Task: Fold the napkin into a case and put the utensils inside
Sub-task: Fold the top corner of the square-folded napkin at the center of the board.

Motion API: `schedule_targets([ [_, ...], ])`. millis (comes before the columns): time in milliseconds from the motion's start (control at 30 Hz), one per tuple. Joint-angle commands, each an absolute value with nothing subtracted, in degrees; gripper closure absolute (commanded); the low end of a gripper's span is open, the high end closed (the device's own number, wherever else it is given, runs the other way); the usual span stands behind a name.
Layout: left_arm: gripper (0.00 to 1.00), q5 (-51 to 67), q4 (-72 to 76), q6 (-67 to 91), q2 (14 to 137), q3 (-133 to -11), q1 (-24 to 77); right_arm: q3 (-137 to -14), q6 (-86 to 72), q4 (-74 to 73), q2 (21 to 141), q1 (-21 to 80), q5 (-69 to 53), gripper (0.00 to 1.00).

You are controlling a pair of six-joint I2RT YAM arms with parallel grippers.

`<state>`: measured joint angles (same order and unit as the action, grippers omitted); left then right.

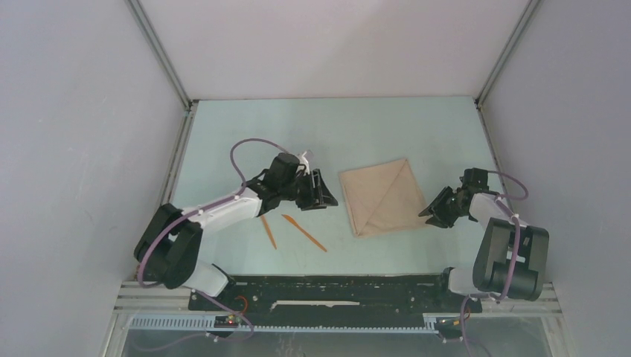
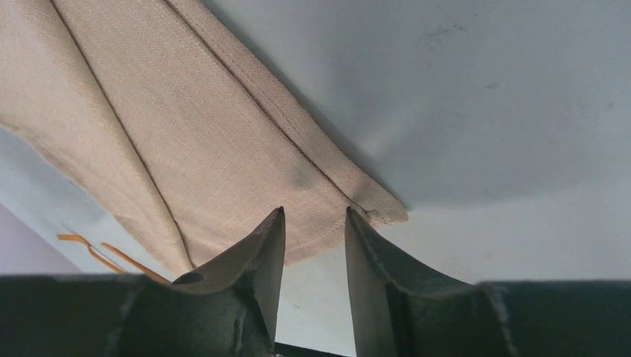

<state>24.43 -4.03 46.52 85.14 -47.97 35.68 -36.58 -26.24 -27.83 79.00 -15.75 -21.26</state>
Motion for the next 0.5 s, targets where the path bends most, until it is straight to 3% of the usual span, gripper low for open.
schedule_targets([
  [0, 0.44, 24.89, -3.10, 44.27, 79.49, -47.28, 35.94, -37.61, -25.73, -29.43, 75.65, -15.67, -15.23, 0.55],
  [233, 0.44, 25.69, -3.12, 43.86, 79.42, -47.18, 36.11, -37.57, -26.81, -30.47, 74.93, -14.06, -13.64, 0.49],
  [467, 0.44, 26.31, -2.59, 43.77, 80.18, -47.64, 36.12, -37.62, -26.02, -28.95, 77.96, -13.80, -14.93, 0.57],
])
